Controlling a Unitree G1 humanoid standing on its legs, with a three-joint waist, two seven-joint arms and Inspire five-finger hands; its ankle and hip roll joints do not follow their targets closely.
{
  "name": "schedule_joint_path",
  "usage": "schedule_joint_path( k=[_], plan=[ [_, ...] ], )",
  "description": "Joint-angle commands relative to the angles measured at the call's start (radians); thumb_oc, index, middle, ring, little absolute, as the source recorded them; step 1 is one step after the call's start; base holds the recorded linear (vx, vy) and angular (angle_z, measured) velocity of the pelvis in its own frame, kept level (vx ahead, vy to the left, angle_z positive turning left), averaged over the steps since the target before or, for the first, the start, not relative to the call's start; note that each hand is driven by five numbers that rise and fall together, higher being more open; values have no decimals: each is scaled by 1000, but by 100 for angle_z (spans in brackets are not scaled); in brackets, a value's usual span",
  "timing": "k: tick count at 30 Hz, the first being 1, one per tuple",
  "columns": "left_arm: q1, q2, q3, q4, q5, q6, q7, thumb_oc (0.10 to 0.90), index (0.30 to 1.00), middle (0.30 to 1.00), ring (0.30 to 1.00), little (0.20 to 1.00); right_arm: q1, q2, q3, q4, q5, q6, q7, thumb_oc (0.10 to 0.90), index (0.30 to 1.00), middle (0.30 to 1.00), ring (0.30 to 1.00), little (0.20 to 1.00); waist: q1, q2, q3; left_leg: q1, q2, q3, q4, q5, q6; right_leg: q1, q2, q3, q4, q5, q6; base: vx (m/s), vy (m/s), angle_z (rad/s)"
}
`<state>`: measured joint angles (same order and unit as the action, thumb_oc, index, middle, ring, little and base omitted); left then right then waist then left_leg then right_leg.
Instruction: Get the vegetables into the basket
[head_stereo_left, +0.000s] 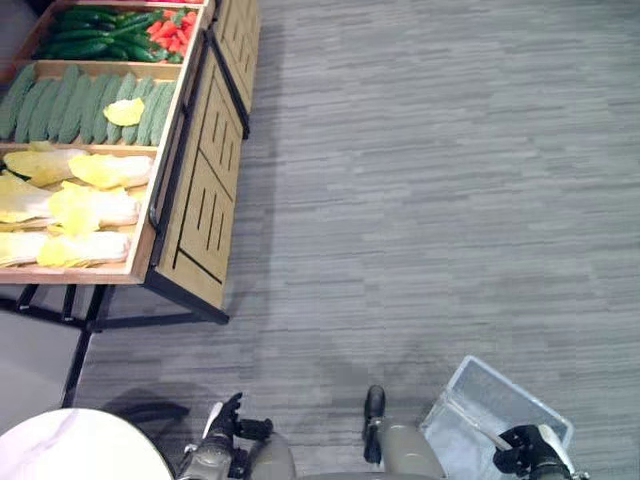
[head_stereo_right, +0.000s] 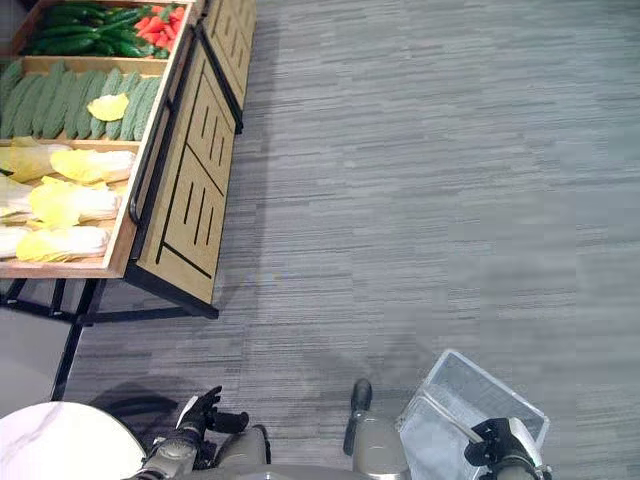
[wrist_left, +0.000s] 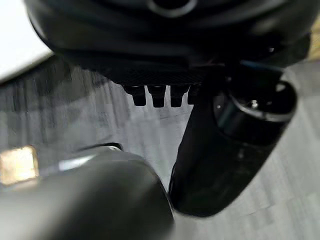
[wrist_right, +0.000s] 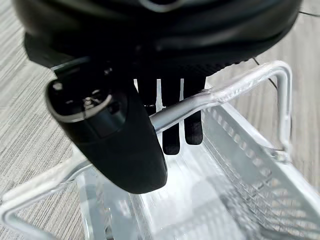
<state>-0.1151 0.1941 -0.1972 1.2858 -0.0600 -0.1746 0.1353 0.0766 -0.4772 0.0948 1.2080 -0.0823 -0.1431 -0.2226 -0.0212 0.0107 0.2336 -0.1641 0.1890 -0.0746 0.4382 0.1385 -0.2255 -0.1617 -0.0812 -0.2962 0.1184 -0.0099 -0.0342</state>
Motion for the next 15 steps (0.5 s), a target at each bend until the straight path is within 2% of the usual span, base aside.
schedule_joint_path(
  k=[1,3,4,5,6,8,9,12,15],
  plan=[
    [27,14,-35,-34,-25,8,22,900,1000,1000,1000,1000,20,-60,-59,-35,80,-41,-49,400,300,300,300,300,1,-25,53,-24,-86,139,-84,-30,118,15,-56,100,25,13,105,331,-135,28],
    [34,16,-35,-32,-19,5,28,900,1000,1000,1000,1000,32,-59,-61,-26,79,-43,-48,400,300,300,300,300,15,-24,50,-73,-81,163,-215,-44,126,47,-58,102,4,2,119,319,32,74],
    [38,15,-35,-29,-15,4,34,900,1000,1000,1000,1000,38,-58,-59,-16,76,-44,-51,400,300,300,300,300,25,-15,46,-82,-70,159,-302,-17,124,66,-52,109,-3,-10,126,222,72,54],
    [38,15,-35,-29,-15,4,34,900,1000,1000,1000,1000,38,-58,-59,-16,76,-44,-51,400,300,300,300,300,25,-16,48,-80,-70,159,-304,-16,124,67,-52,109,-3,-10,126,336,114,-4],
    [42,15,-31,-21,-8,5,38,900,1000,1000,1000,1000,44,-51,-57,-12,73,-45,-56,400,300,300,300,300,42,-2,36,-117,-49,146,-396,49,113,103,-39,117,-19,-21,132,386,113,-43],
    [54,18,-29,-14,1,4,38,900,1000,1000,1000,1000,51,-49,-57,-1,73,-47,-57,400,300,300,300,300,62,-6,25,-123,-43,131,-487,89,97,157,-40,138,-41,-35,141,536,177,-42],
    [69,21,-21,-7,4,6,35,900,1000,1000,1000,1000,54,-42,-59,16,74,-46,-52,400,300,300,300,300,71,-11,12,-117,-37,139,-481,108,91,204,-46,155,-53,-46,152,395,160,-49],
    [79,26,-13,-4,3,7,35,900,1000,1000,1000,1000,62,-28,-63,26,78,-41,-45,400,300,300,300,300,80,-22,-7,-106,-46,163,-471,97,104,238,-69,169,-53,-55,168,371,209,-51],
    [82,42,-14,-4,13,6,32,900,1000,1000,1000,1000,59,-10,-66,36,83,-35,-38,400,300,300,300,300,82,-51,-25,-101,-89,199,-438,53,143,235,-127,189,-26,-2,200,335,290,-31]
  ],
)
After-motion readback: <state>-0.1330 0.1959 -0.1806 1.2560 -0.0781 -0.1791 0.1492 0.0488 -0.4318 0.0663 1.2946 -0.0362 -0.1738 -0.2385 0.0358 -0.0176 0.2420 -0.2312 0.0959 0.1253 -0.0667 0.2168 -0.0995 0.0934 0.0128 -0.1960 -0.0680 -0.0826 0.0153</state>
